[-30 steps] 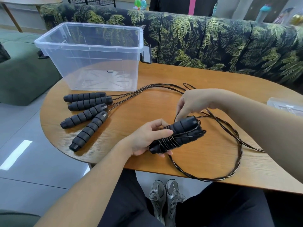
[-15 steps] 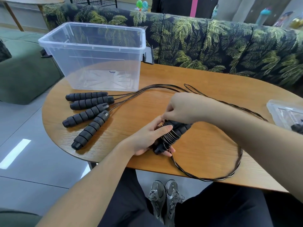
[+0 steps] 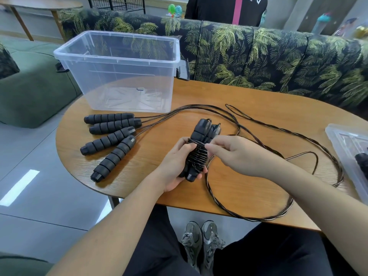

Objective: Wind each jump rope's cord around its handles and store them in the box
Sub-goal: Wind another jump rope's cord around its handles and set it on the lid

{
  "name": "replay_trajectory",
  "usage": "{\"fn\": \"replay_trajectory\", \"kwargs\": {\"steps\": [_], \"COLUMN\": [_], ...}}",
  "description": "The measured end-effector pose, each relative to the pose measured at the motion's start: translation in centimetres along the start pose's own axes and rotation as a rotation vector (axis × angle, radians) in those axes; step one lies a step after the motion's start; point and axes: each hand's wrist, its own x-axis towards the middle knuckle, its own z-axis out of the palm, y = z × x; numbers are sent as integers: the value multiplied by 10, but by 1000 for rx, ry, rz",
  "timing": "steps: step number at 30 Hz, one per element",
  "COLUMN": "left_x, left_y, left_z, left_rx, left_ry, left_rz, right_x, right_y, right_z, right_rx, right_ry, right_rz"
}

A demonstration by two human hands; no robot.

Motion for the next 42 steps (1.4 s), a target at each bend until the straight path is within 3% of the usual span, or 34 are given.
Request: {"fn": "replay_trajectory", "kwargs": {"steps": [9, 14, 20, 28, 36, 42], "left_x": [-4, -3, -5, -4, 0, 2], "left_y": [3, 3, 8, 7, 6, 7], "left_z": [1, 2, 0, -4, -9, -14], "left_rx": [29, 46, -51, -36, 7, 6], "left_ry": [-110, -85, -134, -291, -359, -510], "left_rz": [69, 54, 10, -53, -129, -183], "right_x": [-12, -12, -16, 13, 53, 72], "right_y": [43, 53, 68, 71, 48, 23], "right_z": [5, 6, 5, -16, -34, -45], "right_rx": [116, 156, 328, 57, 50, -6], "right_ry": [-23, -19, -157, -135, -216, -339], "right_rz": [-29, -47, -70, 231, 211, 147]}}
